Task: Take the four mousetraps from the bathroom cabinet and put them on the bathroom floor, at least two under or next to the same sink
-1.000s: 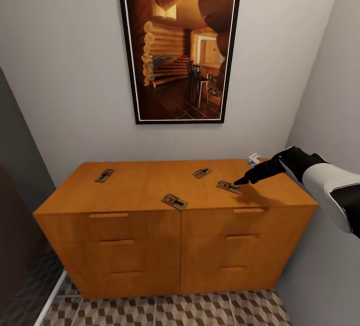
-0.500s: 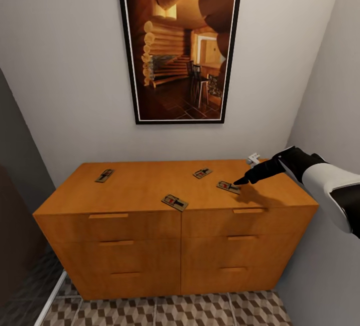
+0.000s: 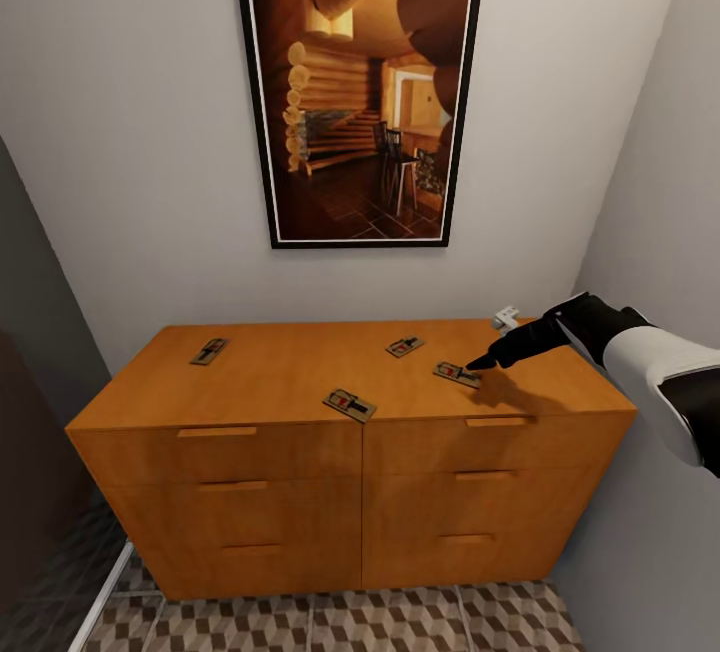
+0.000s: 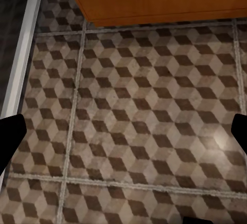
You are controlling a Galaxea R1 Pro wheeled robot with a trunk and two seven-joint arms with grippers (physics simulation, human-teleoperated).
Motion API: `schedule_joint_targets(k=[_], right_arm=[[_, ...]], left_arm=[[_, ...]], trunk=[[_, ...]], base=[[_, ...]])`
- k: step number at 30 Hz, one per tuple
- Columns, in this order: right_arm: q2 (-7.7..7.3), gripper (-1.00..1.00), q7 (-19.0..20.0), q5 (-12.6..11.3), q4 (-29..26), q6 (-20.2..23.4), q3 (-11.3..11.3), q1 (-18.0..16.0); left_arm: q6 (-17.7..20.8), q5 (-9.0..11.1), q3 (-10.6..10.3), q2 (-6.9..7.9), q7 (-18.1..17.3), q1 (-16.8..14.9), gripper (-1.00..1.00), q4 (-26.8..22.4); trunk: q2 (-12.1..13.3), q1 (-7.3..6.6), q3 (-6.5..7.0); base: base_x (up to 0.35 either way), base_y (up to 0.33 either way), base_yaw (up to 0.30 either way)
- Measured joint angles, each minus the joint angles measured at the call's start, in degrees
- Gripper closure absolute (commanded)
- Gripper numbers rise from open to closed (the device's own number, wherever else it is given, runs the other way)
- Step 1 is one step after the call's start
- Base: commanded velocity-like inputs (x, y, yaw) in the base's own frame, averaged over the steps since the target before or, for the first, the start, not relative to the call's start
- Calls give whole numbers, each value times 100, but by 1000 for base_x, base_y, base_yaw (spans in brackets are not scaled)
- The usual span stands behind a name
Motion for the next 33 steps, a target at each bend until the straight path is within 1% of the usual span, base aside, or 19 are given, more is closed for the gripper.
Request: schedule_joint_targets(k=[12,33], right_arm=[[65,-100,0,-8,4,-3,0,16],[71,-100,0,-13,20,-6,0,18]], left_arm=[[0,0,0,0,0,0,-100,0],[0,0,0,0,0,0,-100,0]], trunk=[[0,0,0],[0,0,0]], base=[[0,0,0],[0,0,0]])
